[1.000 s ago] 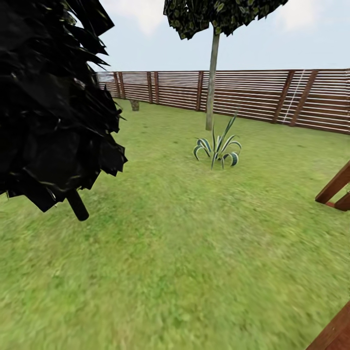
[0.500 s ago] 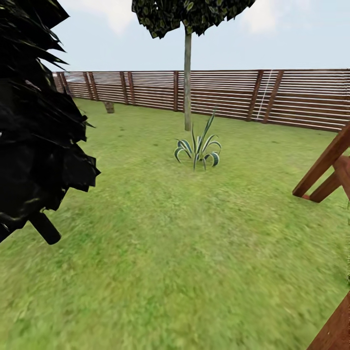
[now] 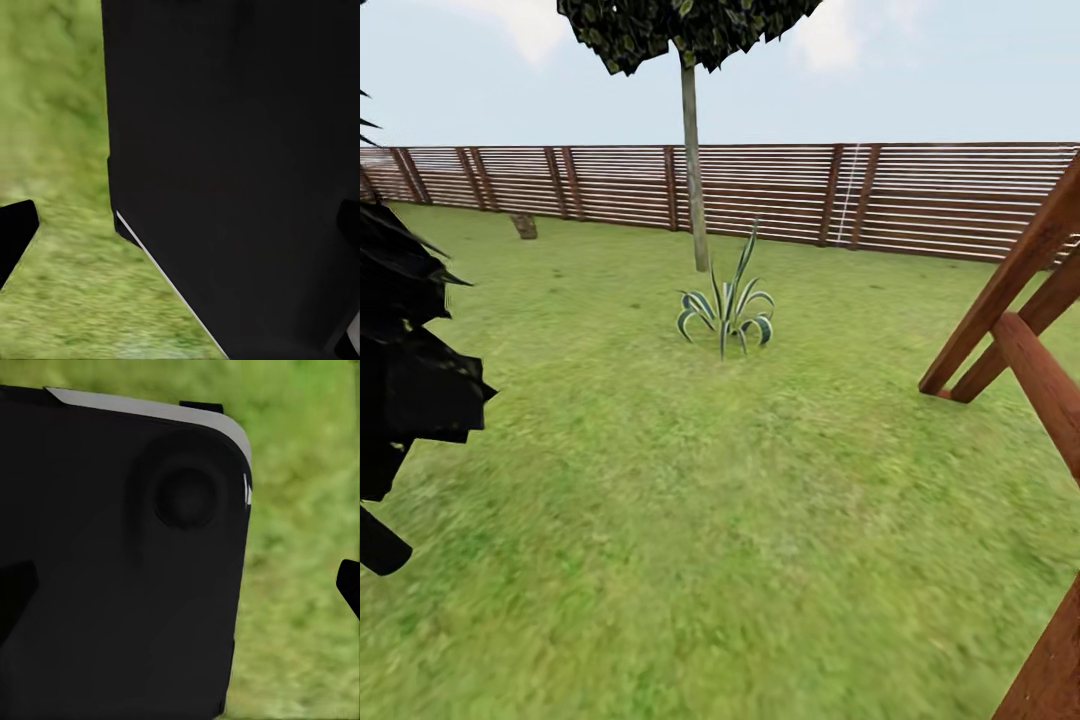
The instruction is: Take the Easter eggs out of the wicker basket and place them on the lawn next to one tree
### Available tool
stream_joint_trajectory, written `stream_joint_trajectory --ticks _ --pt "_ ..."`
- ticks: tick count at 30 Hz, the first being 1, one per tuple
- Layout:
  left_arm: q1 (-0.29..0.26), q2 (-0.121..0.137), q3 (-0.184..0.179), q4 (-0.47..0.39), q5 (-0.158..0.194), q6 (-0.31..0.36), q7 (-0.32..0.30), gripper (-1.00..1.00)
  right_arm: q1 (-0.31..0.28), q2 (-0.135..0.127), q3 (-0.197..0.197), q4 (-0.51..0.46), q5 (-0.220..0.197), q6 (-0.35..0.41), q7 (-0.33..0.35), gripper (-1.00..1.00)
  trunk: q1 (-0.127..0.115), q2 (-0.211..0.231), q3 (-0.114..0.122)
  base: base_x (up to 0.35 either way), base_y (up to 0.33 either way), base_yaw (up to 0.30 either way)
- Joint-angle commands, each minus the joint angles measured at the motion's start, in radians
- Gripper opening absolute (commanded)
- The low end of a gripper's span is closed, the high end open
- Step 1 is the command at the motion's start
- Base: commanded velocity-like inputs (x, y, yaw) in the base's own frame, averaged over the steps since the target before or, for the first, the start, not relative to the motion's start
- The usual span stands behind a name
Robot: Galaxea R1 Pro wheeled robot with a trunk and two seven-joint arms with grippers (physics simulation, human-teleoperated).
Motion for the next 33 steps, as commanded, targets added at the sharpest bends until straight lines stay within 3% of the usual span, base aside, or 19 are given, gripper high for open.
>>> stream_joint_trajectory --ticks 1,33 --pt "0.0 0.0 0.004 0.0 0.0 -0.002 0.0 1.0 -0.001 0.0 -0.001 0.001 0.008 -0.003 0.0 1.0 0.001 0.0 -0.001 0.33 0.092 -0.28" --pt "0.0 0.0 0.004 0.0 0.0 -0.002 0.0 1.0 -0.001 0.0 0.002 -0.003 0.014 -0.006 -0.005 1.0 0.001 0.0 -0.001 0.33 0.091 -0.02"
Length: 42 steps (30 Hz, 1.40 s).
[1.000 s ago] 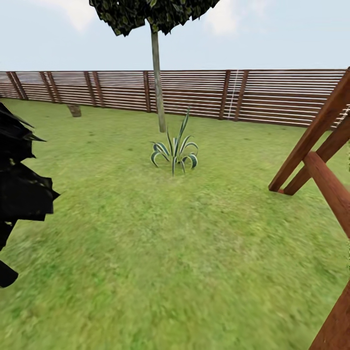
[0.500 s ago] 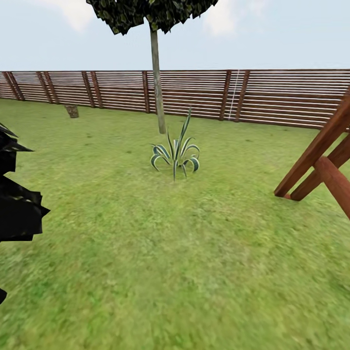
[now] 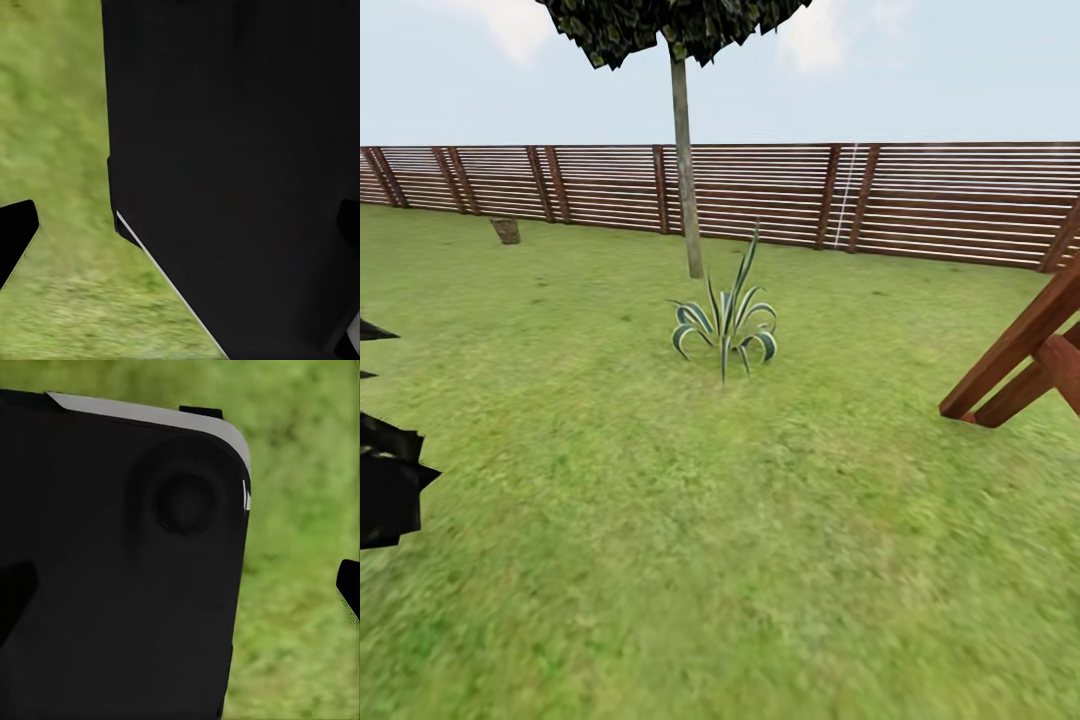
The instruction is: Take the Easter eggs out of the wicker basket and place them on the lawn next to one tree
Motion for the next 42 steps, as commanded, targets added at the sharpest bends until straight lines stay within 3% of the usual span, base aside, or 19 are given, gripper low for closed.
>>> stream_joint_trajectory --ticks 1,42 --pt "0.0 0.0 0.004 -0.001 0.001 -0.002 0.0 1.0 0.0 0.0 -0.001 0.001 0.008 -0.003 -0.001 1.0 0.001 0.0 -0.001 0.33 0.084 0.0" --pt "0.0 0.0 0.004 -0.001 0.0 -0.002 0.0 1.0 0.0 0.004 -0.001 0.004 0.013 -0.003 -0.002 1.0 0.001 0.0 -0.001 0.33 0.081 0.0"
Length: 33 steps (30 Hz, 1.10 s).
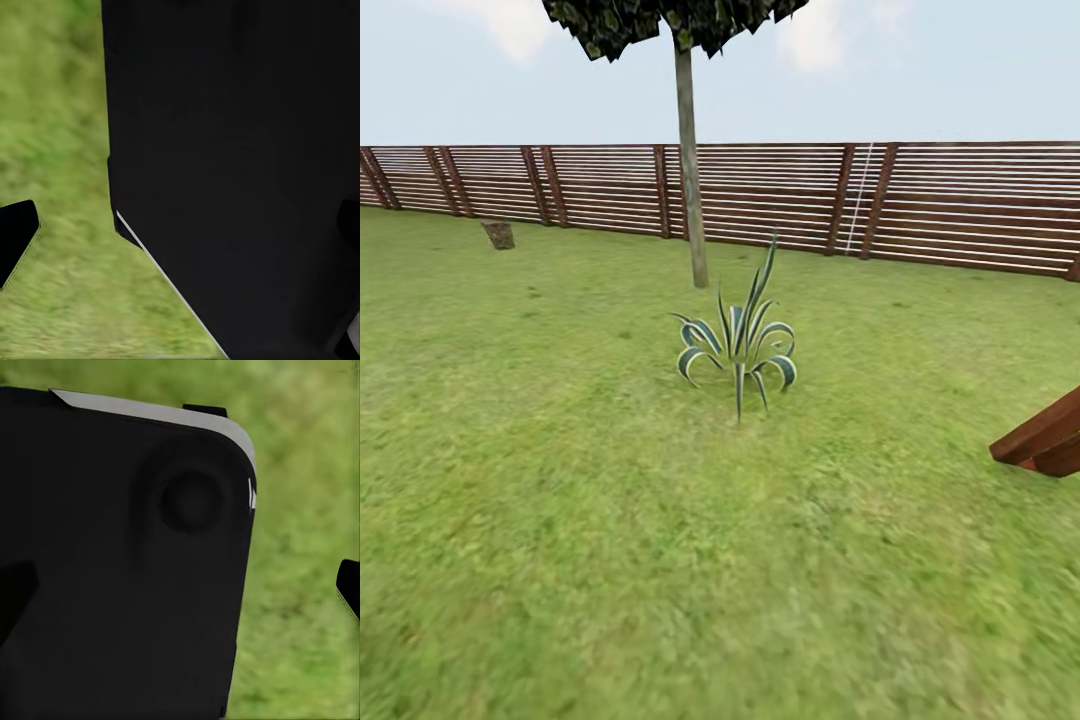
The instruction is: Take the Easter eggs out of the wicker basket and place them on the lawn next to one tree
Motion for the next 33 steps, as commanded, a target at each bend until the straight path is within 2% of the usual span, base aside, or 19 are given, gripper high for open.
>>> stream_joint_trajectory --ticks 1,14,33 --pt "0.0 0.0 0.004 -0.001 0.0 -0.002 0.0 1.0 0.0 0.0 -0.001 0.001 0.009 -0.003 -0.001 1.0 0.001 0.0 -0.001 0.33 0.08 0.032" --pt "0.0 0.0 0.004 -0.001 0.0 -0.002 0.0 1.0 -0.001 0.0 -0.001 0.001 0.009 -0.003 -0.001 1.0 0.001 0.0 -0.001 0.33 0.08 0.096" --pt "0.0 0.0 0.004 -0.001 0.0 -0.002 0.0 1.0 0.0 0.0 -0.001 0.001 0.009 -0.003 -0.001 1.0 0.001 0.0 -0.001 0.33 0.08 0.152"
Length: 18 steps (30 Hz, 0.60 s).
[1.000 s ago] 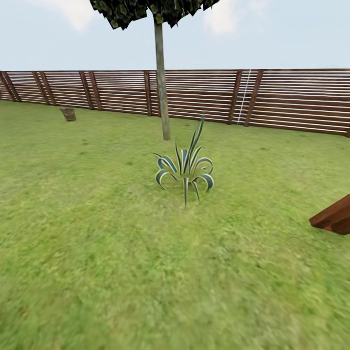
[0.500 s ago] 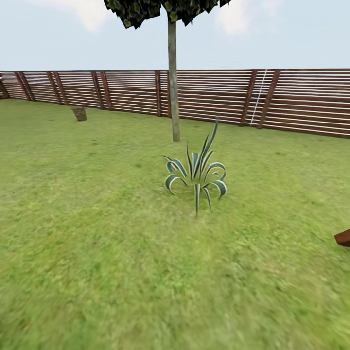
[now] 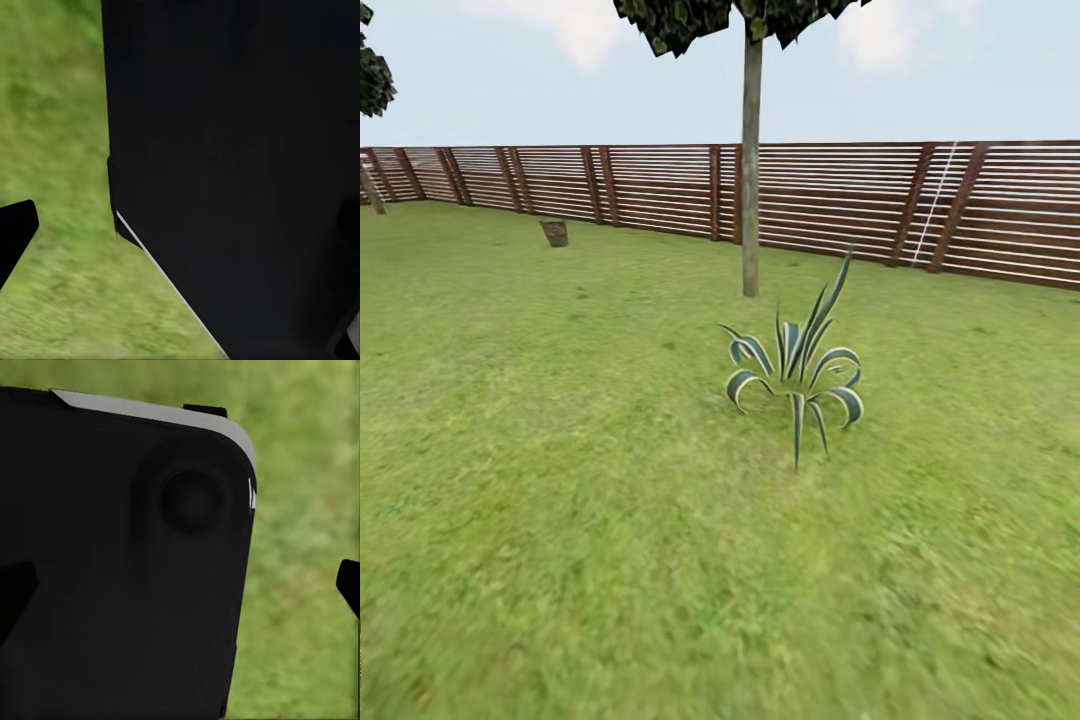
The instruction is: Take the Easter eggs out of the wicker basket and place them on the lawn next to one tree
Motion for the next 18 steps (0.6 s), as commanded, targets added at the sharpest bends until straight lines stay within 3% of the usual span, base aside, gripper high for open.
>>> stream_joint_trajectory --ticks 1,13,18 --pt "0.0 0.0 0.004 -0.001 0.0 -0.002 0.0 1.0 0.0 0.0 -0.001 0.001 0.009 -0.003 -0.001 1.0 0.001 0.0 -0.001 0.33 0.08 0.173" --pt "0.0 0.0 0.004 -0.001 0.001 -0.002 0.0 1.0 0.0 0.0 -0.001 0.001 0.009 -0.004 -0.001 1.0 0.001 0.0 -0.001 0.33 0.08 0.178" --pt "0.0 0.0 0.004 -0.001 0.0 -0.002 0.0 1.0 0.0 -0.003 -0.001 0.001 0.007 -0.003 -0.001 1.0 0.001 0.0 -0.001 0.33 0.08 0.064"
